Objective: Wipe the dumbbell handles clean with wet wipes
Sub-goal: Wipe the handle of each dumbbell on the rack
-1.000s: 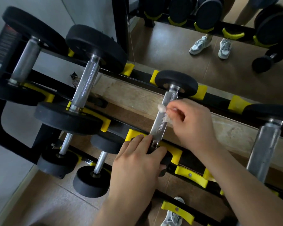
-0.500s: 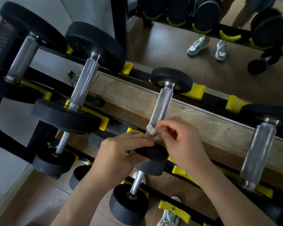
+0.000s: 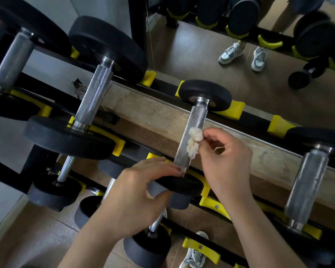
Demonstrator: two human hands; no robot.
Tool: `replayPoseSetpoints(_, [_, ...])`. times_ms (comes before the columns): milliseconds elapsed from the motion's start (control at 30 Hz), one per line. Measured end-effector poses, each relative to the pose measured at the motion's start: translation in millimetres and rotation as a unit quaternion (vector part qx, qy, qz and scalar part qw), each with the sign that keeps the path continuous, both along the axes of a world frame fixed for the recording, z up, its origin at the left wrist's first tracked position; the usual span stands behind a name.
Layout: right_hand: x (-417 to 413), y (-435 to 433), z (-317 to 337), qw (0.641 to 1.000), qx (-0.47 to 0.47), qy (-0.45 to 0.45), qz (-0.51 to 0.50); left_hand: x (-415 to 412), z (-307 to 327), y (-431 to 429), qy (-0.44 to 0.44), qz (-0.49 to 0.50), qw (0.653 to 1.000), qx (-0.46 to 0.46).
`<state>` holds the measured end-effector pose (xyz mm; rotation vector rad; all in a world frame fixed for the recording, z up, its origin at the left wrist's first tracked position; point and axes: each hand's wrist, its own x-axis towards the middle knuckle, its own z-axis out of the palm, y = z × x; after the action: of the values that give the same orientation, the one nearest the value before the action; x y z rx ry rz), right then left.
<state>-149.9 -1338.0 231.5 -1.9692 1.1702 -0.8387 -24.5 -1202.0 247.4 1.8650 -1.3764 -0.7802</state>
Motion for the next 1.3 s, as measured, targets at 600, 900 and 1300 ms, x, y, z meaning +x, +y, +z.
replayPoseSetpoints(600, [-16.1,8.6,-10.1,0.990,0.034,0.004,0.139,-25.3,-3.2,-9.3,-0.268,-0.028,0.963,-0.021])
replayPoseSetpoints(900, [-10.7,3.6,-16.9,0.989,-0.062,0.024,0.133,-0.3,-16.0,-3.6,-0.091,-0.010,0.990,-0.106])
replayPoseSetpoints(1300, [13.8,-17.1,-14.1,0.988,-0.143,0.007,0.052,16.4,-12.4,-11.9,0.135,-0.021,0.990,0.029])
